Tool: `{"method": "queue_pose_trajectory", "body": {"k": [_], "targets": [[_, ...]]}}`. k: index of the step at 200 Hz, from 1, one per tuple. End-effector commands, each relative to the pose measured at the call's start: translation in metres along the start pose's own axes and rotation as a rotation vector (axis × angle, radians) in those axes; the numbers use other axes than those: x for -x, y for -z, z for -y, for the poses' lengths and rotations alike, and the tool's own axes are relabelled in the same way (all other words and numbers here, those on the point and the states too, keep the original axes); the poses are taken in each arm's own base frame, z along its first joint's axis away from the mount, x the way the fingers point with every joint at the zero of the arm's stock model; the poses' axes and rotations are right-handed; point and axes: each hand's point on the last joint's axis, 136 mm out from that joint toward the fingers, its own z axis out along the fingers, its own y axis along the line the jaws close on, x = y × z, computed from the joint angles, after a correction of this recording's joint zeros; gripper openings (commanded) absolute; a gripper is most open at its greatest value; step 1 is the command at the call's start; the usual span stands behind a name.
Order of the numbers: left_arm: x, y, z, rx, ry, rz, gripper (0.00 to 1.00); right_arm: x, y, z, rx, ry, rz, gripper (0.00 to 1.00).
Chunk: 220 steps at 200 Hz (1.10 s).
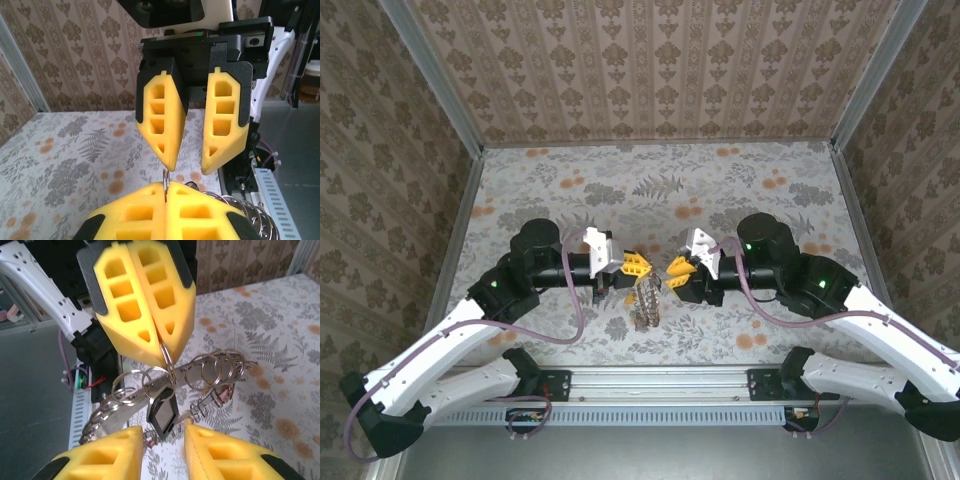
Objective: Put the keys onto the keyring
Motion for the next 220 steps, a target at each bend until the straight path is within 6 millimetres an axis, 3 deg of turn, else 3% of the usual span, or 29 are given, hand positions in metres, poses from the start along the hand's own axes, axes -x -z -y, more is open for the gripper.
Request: {"method": "queue_pose_trajectory", "body": {"k": [1,70,130,220], "targets": [[0.036,0.008,0.005,-0.016,-0.041,0.160,0.00,0.021,0.010,-0.005,0.008,0.025,0.111,0.29],[0.046,0.012,0.008,-0.053,-0.038,0.251,0.00,0.039,0.013,-0.014,0.086,0.043,0.192,0.29],[0.049,0.014,0.013,-0.082,-0.047,0.263,0.00,0.035,0.004,-0.019,0.145,0.023,0.173,0.16],[0.050,0.015,0.021,-0.134,-0.047,0.262,0.00,0.040,0.005,-0.019,0.152,0.020,0.207,0.10]]}}
